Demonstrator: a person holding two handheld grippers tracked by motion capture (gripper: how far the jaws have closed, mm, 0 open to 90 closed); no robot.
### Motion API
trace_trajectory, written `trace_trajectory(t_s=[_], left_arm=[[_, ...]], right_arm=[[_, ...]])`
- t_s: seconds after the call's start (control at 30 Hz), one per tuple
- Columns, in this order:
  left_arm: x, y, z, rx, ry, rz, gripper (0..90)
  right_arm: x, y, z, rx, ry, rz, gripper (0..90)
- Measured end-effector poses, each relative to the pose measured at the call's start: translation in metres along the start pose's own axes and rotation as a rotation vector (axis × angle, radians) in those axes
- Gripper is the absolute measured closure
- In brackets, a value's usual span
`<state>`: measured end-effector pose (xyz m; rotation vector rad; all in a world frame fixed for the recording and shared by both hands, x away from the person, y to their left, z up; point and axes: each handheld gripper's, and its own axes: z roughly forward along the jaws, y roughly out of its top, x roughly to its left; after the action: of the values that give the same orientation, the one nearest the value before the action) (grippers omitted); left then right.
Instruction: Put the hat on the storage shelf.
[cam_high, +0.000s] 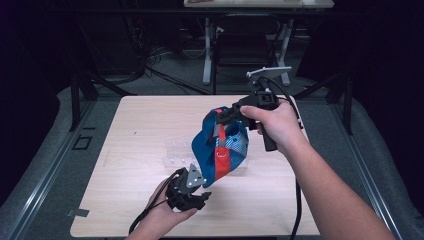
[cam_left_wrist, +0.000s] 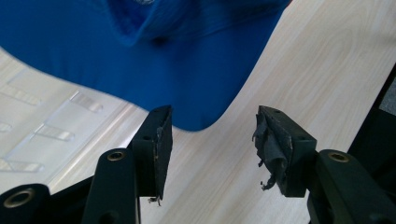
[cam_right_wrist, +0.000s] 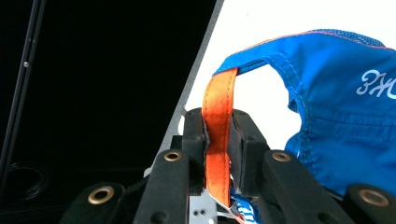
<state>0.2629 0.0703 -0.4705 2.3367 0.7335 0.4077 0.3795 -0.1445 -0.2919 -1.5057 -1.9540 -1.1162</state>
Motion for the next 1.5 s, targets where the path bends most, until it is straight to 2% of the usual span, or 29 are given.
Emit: trace_trajectory(t_s=[0.1, 0.23, 0.27, 0.43, 0.47, 0.57, 0.93, 1.23, 1.5], left_arm=[[-0.001, 0.004, 0.004, 0.001, 0.023, 0.005, 54.3], [0.000, 0.006, 0.006, 0.010, 0.024, 0.021, 73.5], [0.000, 0.005, 0.005, 0.007, 0.039, 0.032, 77.3], [0.006, 0.002, 0.000, -0.013, 0.073, 0.040, 87.9], [0.007, 0.002, -0.002, -0.017, 0.062, 0.032, 87.8], [0.011, 0.002, -0.005, -0.017, 0.095, 0.043, 88.3], [0.037, 0.002, -0.006, -0.069, 0.105, -0.022, 88.6], [0.048, 0.001, 0.006, -0.115, 0.117, -0.083, 88.8], [0.054, 0.000, 0.017, -0.118, 0.114, -0.108, 88.8]], right_arm=[[0.001, 0.000, 0.000, -0.004, 0.003, -0.001, 77.7], [0.001, 0.000, 0.000, -0.001, 0.003, -0.002, 77.7], [0.002, 0.000, 0.000, -0.001, 0.004, -0.003, 77.7], [0.000, 0.001, -0.002, -0.013, 0.006, -0.002, 77.7], [0.000, 0.001, -0.003, -0.015, 0.007, 0.000, 77.7], [0.000, 0.001, -0.004, -0.021, 0.013, -0.003, 77.8], [-0.003, 0.002, 0.010, -0.023, 0.014, -0.019, 77.7], [-0.015, 0.004, 0.025, -0.023, 0.016, -0.005, 77.7], [-0.027, 0.005, 0.034, -0.031, 0.019, 0.018, 77.7]])
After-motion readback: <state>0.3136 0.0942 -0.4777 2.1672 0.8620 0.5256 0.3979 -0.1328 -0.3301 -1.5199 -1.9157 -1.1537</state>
